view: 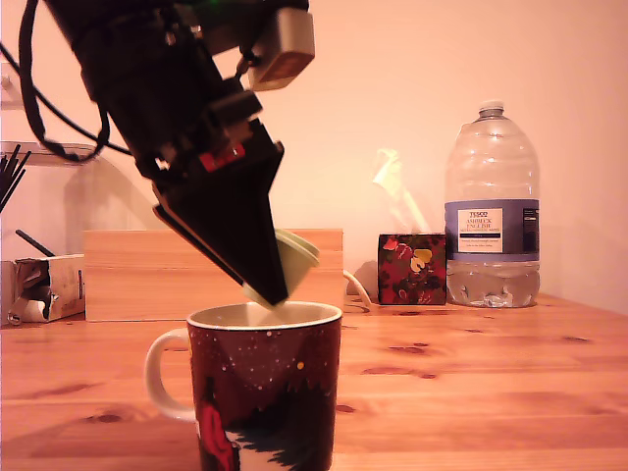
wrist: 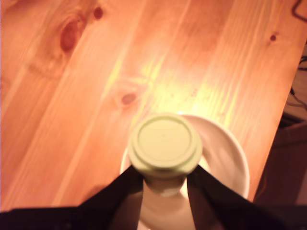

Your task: Pick up the coffee capsules from the table one by one and drop them inside the nearest coffee cup

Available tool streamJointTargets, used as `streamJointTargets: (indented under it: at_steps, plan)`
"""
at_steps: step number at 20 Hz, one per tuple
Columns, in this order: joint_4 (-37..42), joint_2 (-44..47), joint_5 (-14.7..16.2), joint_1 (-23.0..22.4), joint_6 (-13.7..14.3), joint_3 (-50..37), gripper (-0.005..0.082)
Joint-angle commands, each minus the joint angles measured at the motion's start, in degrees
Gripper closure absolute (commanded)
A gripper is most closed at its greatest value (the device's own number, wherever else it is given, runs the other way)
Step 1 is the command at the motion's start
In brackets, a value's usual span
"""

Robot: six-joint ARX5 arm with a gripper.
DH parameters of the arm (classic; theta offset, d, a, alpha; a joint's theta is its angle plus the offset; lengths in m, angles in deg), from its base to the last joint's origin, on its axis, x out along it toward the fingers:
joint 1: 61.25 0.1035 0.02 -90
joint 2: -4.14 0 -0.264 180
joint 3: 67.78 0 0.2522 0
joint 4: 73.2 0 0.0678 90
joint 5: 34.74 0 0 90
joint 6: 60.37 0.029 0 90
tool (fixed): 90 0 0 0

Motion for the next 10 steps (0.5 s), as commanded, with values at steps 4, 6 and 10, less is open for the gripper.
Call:
streamJointTargets:
  at_steps: [4,6,10]
  plan:
    - [-4.2,0.6,-0.1,-0.3,0.3,-0.2,0.0674]
    - [-4.3,0.6,0.0,-0.3,0.3,-0.2,0.0674]
    - [-4.4,0.6,0.0,-0.3,0.3,-0.2,0.0671]
